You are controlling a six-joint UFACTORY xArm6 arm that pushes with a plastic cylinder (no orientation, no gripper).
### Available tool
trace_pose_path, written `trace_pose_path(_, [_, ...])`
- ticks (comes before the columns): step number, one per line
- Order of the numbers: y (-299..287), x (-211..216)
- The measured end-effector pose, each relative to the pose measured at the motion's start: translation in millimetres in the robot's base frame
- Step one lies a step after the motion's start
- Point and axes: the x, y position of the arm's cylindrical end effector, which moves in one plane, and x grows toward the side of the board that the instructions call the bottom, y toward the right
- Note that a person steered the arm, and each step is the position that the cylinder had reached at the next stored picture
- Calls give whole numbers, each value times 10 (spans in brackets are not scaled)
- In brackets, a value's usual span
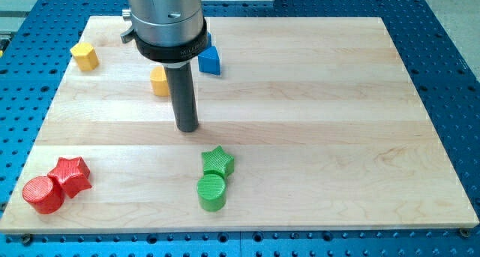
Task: Move your arm slightly up
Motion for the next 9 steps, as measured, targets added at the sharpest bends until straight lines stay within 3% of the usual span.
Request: trace_pose_path(9, [64,-85])
